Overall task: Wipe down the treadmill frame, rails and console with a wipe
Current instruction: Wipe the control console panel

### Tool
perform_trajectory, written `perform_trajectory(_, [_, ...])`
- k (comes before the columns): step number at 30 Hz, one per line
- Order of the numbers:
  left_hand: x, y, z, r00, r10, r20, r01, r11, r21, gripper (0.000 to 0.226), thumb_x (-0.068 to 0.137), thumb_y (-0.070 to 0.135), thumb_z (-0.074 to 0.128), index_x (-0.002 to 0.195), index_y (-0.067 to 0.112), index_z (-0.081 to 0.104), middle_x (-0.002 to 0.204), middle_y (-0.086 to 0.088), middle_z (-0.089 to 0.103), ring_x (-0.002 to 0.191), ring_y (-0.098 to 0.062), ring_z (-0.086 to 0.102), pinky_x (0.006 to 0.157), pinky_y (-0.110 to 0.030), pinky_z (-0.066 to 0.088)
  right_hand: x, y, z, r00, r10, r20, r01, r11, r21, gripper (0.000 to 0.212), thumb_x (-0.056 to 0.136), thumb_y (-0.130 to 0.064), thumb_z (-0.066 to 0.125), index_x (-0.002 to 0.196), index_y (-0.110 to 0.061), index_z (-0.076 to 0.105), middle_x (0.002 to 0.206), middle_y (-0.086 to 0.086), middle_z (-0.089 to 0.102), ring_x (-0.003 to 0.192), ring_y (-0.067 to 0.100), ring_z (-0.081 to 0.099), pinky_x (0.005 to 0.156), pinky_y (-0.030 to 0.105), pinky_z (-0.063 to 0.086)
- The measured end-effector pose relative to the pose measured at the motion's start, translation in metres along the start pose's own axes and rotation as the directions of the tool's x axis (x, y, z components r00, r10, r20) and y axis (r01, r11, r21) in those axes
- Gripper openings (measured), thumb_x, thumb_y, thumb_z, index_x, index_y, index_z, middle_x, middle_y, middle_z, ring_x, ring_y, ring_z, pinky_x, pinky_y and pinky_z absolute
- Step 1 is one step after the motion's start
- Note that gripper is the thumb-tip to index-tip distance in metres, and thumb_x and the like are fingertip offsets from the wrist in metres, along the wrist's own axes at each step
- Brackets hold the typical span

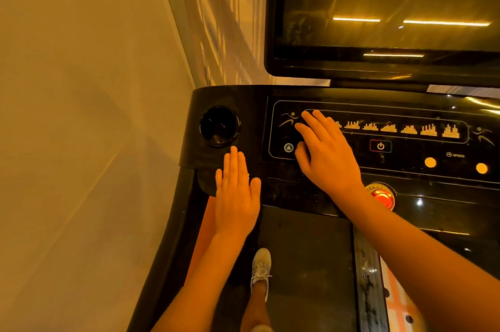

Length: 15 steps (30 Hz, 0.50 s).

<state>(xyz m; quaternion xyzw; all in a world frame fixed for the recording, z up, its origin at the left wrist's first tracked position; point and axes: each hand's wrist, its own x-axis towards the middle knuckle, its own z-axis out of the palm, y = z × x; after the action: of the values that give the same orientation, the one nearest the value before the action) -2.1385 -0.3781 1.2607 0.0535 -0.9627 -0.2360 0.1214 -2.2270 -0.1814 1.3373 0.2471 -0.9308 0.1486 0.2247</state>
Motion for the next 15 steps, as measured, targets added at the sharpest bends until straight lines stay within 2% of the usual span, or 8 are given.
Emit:
perform_trajectory(3, [-0.009,0.023,0.01,0.995,0.1,-0.005,-0.099,0.993,0.07,0.064,0.106,0.049,-0.002,0.16,0.016,-0.005,0.169,-0.002,-0.013,0.155,-0.015,-0.015,0.124,-0.041,-0.004,0.0,-0.001,-0.001,1.0,0.001,-0.007,-0.001,1.0,0.0,0.042,0.1,-0.023,0.056,0.139,-0.007,0.058,0.153,0.017,0.048,0.148,0.034,0.036,0.123,0.049,0.025])
perform_trajectory(6, [-0.014,0.014,0.01,0.987,0.158,0.038,-0.161,0.982,0.097,0.065,0.105,0.051,-0.005,0.161,0.018,-0.007,0.169,0.002,-0.016,0.154,-0.012,-0.017,0.122,-0.037,-0.007,0.0,-0.001,-0.001,1.0,0.002,-0.019,-0.002,1.0,0.003,0.042,0.1,-0.022,0.056,0.139,-0.006,0.058,0.153,0.017,0.048,0.148,0.035,0.036,0.122,0.048,0.023])
perform_trajectory(8, [-0.01,-0.005,0.004,0.997,0.081,0.0,-0.081,0.996,0.044,0.063,0.106,0.05,-0.001,0.161,0.018,-0.004,0.169,0.002,-0.014,0.154,-0.01,-0.015,0.125,-0.037,-0.005,0.0,-0.002,0.0,1.0,-0.002,-0.016,0.002,1.0,0.006,0.041,0.1,-0.02,0.057,0.139,-0.005,0.058,0.153,0.018,0.048,0.149,0.035,0.035,0.122,0.048,0.023])
perform_trajectory(12, [-0.002,-0.041,-0.004,0.981,-0.167,-0.095,0.155,0.981,-0.119,0.064,0.105,0.048,0.008,0.161,0.018,0.001,0.169,0.005,-0.008,0.155,-0.009,-0.009,0.128,-0.041,0.002,0.0,-0.002,-0.001,1.0,0.001,-0.019,-0.001,1.0,0.004,0.041,0.101,-0.021,0.056,0.139,-0.005,0.058,0.153,0.018,0.048,0.149,0.036,0.035,0.122,0.048,0.022])
perform_trajectory(15, [-0.001,-0.034,-0.003,0.966,-0.221,-0.13,0.197,0.964,-0.177,0.065,0.104,0.048,0.007,0.16,0.018,0.001,0.168,0.005,-0.007,0.155,-0.01,-0.009,0.127,-0.038,-0.003,0.0,-0.001,0.0,1.0,-0.002,-0.014,0.002,1.0,-0.005,0.041,0.101,-0.022,0.055,0.139,-0.006,0.057,0.154,0.018,0.047,0.149,0.035,0.034,0.123,0.047,0.022])
